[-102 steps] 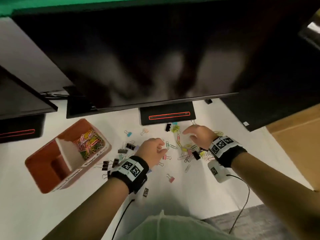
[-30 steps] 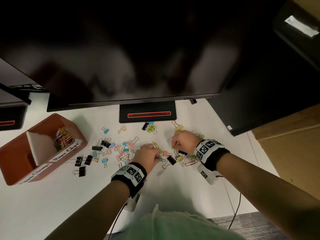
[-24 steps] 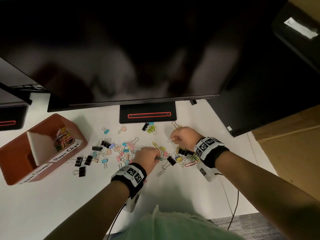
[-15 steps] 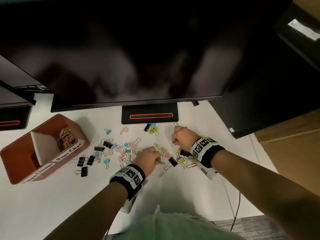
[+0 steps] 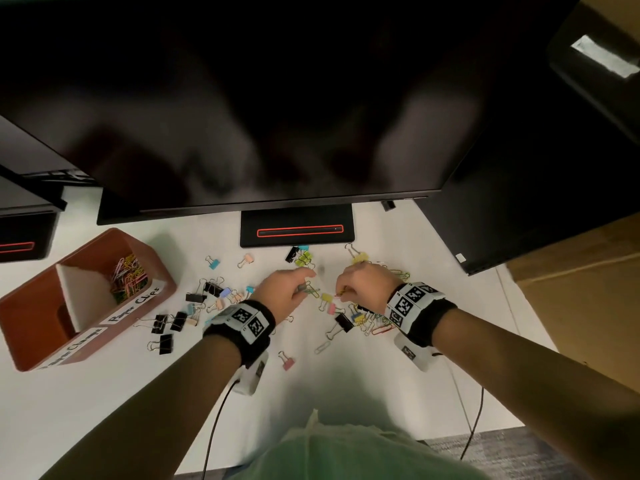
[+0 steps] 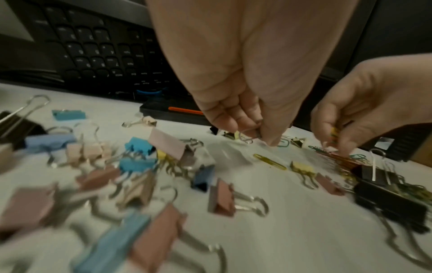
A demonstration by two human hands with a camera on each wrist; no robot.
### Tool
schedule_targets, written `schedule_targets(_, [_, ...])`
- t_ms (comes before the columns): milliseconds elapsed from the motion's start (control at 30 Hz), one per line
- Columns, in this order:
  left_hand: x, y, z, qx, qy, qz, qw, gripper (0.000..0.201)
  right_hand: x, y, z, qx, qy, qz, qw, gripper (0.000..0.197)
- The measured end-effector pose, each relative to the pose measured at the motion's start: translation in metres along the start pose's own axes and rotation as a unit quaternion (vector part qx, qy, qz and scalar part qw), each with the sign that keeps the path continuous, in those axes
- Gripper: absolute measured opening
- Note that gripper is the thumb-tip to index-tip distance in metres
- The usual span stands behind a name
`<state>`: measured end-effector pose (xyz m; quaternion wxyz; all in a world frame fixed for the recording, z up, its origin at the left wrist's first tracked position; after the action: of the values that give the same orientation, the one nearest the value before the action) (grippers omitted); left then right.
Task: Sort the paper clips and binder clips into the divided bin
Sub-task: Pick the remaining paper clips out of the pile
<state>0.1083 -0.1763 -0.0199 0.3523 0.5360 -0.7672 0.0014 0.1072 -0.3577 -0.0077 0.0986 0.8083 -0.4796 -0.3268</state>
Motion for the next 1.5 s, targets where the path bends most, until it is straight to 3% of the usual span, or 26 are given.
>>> schedule_targets(167, [-0.001,-0.016,0.008,-0.059,-0.081,0.024,0.995,0.027,-0.029,0.012,0.016,-0.030,0.014,-0.093,0.995,0.027])
schedule_targets(267, [-0.001,-0.015,0.012,-0.049,-0.091,0.014,0.995,0.019,-0.042,0.016,0.034,-0.049,0.039,-0.128,0.990,0.027])
schedule_targets(433, [0.001,-0.021,0.014,-0.076,-0.127,-0.007,0.989,0.020,-0.051,0.017,0.058,-0.075,0.127,-0.115,0.982,0.020])
schedule_targets(633, [-0.003,-0.022,0.020,-0.096,-0.174,-0.011,0.980,0.016,-0.052,0.017,0.067,-0.062,0.138,-0.083,0.985,0.024])
schedule_targets(767, [-0.003,-0.018,0.021,-0.071,-0.192,0.006,0.979,0.019,-0.054,0.017,0.070,-0.068,0.134,-0.071,0.986,0.022])
schedule_targets(900, [-0.001,-0.007,0.014,-0.031,-0.108,-0.012,0.994,0.016,-0.060,0.017,0.073,-0.080,0.148,-0.081,0.982,0.020])
schedule_targets(1067, [-0.011,0.024,-0.031,0.083,0.050,-0.069,0.993,0.010,-0.065,0.014,0.079,-0.072,0.122,-0.057,0.988,0.019])
schedule_targets(1200, [-0.050,0.061,-0.082,0.171,0.091,-0.124,0.973,0.011,-0.081,0.007,0.083,-0.075,0.117,-0.050,0.989,0.023])
schedule_targets(1333, [-0.099,0.106,-0.128,0.220,0.081,-0.159,0.959,0.012,-0.112,-0.014,0.052,-0.024,0.058,-0.037,0.997,0.024])
schedule_targets(1500, [-0.151,0.143,-0.169,0.233,0.075,-0.234,0.941,0.013,-0.187,-0.069,-0.010,0.068,-0.030,-0.064,0.995,0.020])
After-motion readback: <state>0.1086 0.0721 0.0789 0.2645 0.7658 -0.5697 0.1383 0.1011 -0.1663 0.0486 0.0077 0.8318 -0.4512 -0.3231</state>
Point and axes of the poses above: each hand's wrist, its own y-axis away from the middle knuckle, its own z-axis out of the palm, x = y × z, the point moved 3 cm from there along -y, towards the middle knuckle, and after that the axes turned 1 degree about -y, right-handed, at the moved point
